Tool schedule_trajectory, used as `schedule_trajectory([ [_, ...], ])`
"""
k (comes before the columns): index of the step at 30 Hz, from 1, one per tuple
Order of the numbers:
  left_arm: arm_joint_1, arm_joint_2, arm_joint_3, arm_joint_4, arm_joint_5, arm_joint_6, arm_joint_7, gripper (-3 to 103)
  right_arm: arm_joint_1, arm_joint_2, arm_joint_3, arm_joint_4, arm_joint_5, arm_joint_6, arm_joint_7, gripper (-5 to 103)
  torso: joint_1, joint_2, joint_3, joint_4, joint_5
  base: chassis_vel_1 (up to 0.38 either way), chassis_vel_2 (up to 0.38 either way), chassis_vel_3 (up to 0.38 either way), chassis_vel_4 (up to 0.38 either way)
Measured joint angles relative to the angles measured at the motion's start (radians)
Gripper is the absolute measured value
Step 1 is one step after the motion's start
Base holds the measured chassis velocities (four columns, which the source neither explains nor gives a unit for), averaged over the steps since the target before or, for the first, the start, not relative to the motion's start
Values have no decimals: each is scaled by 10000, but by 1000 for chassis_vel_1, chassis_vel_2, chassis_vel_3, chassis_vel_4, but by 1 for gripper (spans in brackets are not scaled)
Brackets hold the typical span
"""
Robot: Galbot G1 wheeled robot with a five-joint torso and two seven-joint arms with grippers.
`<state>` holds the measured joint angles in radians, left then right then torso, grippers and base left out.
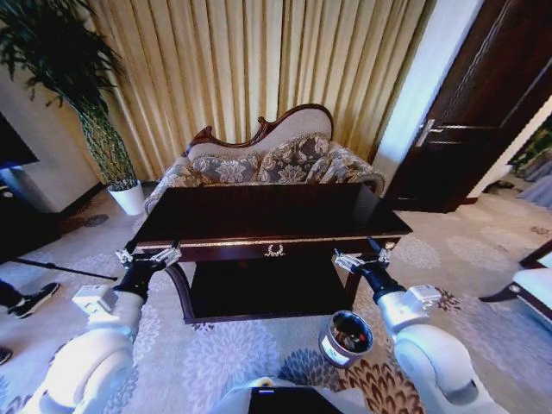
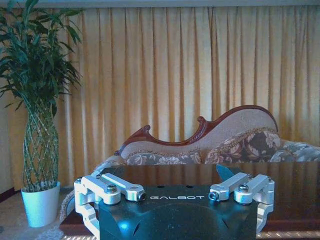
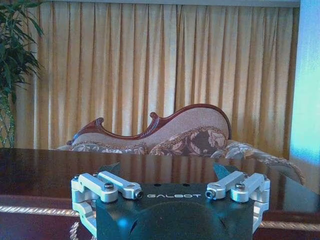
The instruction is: Move to the front of the table and place the trash on the table into the trash bin.
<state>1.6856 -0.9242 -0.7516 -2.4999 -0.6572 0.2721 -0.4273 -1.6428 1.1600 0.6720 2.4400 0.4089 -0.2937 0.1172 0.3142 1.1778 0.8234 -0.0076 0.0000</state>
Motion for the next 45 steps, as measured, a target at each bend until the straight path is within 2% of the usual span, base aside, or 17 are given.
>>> schedule_trajectory([
  [27,217,-91,26,0,299,-199,103,100,-430,89,283,131,-37,153,15,100,-1,1,-1,4,0,193,-202,-191,199],
  [31,268,-117,-8,0,352,-243,148,100,-499,101,301,147,-39,266,16,100,-2,2,-2,-4,2,238,-223,-271,203],
  [33,276,-121,-30,0,360,-248,152,100,-516,105,304,168,-40,280,15,100,-2,2,-2,2,-6,246,-232,-258,214],
  [45,323,-169,-32,0,425,-263,188,100,-555,153,332,151,-36,294,17,100,0,0,0,1,4,215,-218,-210,211],
])
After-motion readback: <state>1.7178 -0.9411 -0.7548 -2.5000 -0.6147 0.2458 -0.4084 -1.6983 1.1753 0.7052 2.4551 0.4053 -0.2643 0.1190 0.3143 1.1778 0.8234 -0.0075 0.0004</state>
